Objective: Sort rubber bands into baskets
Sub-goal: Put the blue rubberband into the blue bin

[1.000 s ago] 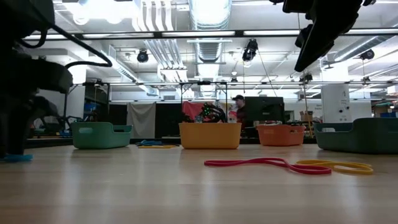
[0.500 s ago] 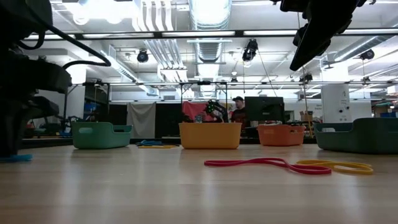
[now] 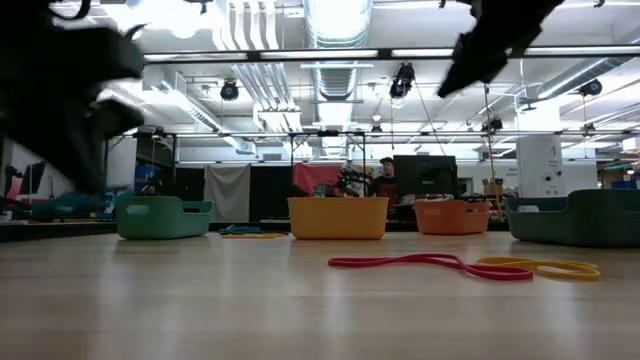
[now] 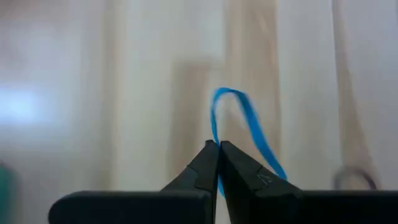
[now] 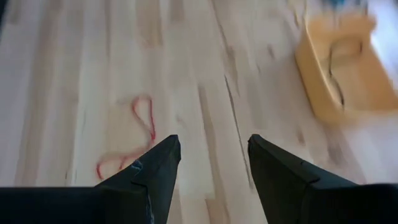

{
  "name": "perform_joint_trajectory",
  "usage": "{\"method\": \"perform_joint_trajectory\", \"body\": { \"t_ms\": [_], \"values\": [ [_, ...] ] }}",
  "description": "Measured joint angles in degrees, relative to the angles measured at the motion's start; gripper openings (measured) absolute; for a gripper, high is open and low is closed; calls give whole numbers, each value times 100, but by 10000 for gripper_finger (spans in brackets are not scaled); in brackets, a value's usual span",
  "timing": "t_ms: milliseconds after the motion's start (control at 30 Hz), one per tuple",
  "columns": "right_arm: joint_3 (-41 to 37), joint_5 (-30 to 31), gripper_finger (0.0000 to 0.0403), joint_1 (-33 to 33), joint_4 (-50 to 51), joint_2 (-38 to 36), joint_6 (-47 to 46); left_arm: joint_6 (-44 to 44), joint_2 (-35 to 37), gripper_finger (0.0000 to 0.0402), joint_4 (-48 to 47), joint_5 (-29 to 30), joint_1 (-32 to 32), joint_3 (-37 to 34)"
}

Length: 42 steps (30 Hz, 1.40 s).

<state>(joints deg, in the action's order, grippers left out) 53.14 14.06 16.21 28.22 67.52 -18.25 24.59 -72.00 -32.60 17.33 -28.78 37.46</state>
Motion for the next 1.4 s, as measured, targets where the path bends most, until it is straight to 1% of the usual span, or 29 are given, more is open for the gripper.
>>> {"method": "perform_joint_trajectory", "body": {
  "t_ms": [100,267,367,433,533,667,933,1100,1400],
  "values": [
    [-121,133,185,0,-912,84,608,-594,10,0,6,524,134,296],
    [-348,163,185,-2,-2781,419,1727,-1554,3,0,155,1076,577,826],
    [-371,157,185,-48,-3806,799,2216,-2150,-12,0,472,1234,856,1050],
    [-378,157,185,-129,-4386,1085,2405,-2559,-11,0,918,1309,1041,1118],
    [-378,202,185,-294,-5004,1468,2485,-3112,-12,0,1598,1328,1272,1158],
    [-378,399,185,-535,-5317,1806,2201,-3466,-12,0,2071,1325,1482,1159],
    [-379,396,185,-959,-6134,2192,1374,-3456,-12,0,2168,1328,1774,1158],
    [-351,245,185,-1076,-6366,2261,1220,-3443,-12,0,2202,1328,1903,1157],
    [-85,223,185,-1173,-6370,2261,1278,-3602,-12,0,2456,1330,1953,1153]
  ]
}}
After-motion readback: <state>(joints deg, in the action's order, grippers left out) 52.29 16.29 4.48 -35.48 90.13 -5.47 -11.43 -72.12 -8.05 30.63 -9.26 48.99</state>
